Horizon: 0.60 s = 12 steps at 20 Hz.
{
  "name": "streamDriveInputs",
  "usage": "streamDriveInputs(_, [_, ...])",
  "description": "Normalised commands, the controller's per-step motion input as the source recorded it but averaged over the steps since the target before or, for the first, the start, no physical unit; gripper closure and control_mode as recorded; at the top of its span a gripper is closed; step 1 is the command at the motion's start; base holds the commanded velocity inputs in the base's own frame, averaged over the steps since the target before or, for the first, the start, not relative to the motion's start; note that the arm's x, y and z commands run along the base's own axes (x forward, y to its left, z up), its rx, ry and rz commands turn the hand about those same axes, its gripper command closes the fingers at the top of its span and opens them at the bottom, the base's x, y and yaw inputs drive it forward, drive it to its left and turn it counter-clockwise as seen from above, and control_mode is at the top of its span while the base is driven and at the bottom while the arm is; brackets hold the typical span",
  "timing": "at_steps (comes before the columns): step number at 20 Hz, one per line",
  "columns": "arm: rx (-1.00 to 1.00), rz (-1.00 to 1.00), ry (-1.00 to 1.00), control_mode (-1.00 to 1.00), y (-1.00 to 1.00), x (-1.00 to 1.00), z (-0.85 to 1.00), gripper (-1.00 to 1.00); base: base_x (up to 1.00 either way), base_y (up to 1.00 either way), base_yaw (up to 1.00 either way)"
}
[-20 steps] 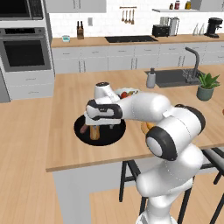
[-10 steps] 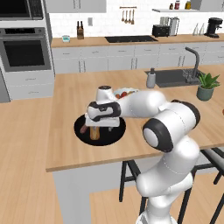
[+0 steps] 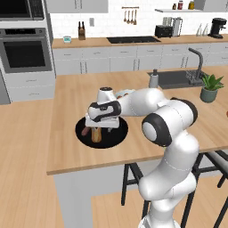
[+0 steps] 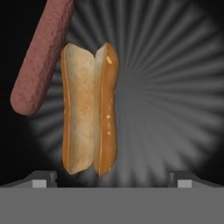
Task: Place one bun and one sausage from the bowl on each plate.
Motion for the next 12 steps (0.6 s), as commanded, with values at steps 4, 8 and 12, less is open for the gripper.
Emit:
streamDriveInputs(4, [0.00, 0.00, 0.00, -1.00, 0.18, 0.14, -0.18, -1.00, 0.00, 0.00, 0.00])
streamDriveInputs(8, [0.00, 0.00, 0.00, -1.00, 0.06, 0.13, -0.17, -1.00, 0.00, 0.00, 0.00])
streamDriveInputs(12, [0.01, 0.00, 0.00, -1.00, 0.00, 0.11, -0.25, -1.00, 0.00, 0.00, 0.00])
